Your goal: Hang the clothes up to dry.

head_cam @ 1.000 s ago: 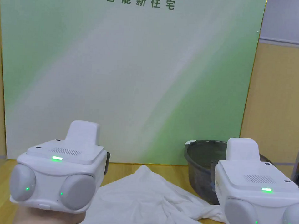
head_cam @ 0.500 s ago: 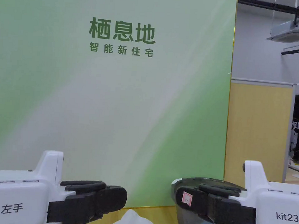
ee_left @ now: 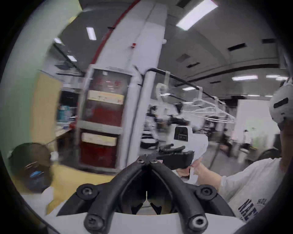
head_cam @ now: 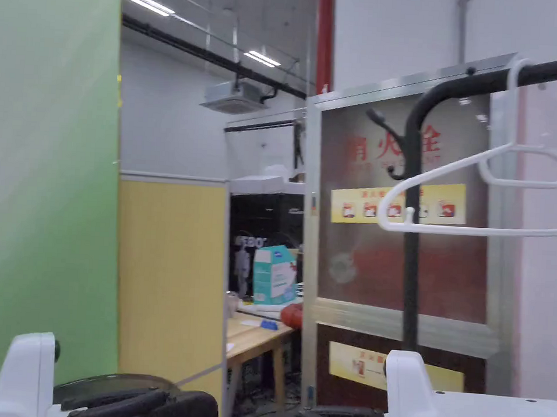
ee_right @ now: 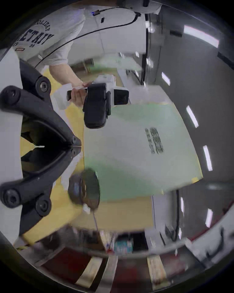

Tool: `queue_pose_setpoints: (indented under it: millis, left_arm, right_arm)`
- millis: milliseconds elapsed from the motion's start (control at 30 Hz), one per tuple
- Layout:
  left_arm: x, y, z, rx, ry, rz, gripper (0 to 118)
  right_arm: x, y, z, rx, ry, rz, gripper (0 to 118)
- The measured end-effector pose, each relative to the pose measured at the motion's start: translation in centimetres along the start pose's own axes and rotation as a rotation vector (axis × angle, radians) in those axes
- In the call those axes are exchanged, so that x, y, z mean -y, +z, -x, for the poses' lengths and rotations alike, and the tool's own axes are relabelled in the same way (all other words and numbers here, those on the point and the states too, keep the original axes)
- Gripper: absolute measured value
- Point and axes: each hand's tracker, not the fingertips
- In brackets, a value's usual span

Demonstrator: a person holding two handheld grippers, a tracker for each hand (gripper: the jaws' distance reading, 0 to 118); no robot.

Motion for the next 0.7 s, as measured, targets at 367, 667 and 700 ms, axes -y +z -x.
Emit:
queue_pose_setpoints:
  millis: [367, 667, 700]
  left_arm:
    - [0.3, -21.6, -9.5, 0.589, -0.080, 0.071, 0]
    - [0.2, -27.2, -14.6, 0.691, -0.125, 0.106, 0]
    - [0.0, -27.3, -14.5, 0.680, -0.126, 0.101, 0]
  right_arm:
    - [3.5, 25.3, 9.8, 0.800, -0.093, -0.097, 0]
    - [4.5, 29.7, 15.1, 1.073, -0.098, -0.102, 0]
    - [4.3, 29.4, 15.1, 1.081, -0.095, -0.098, 0]
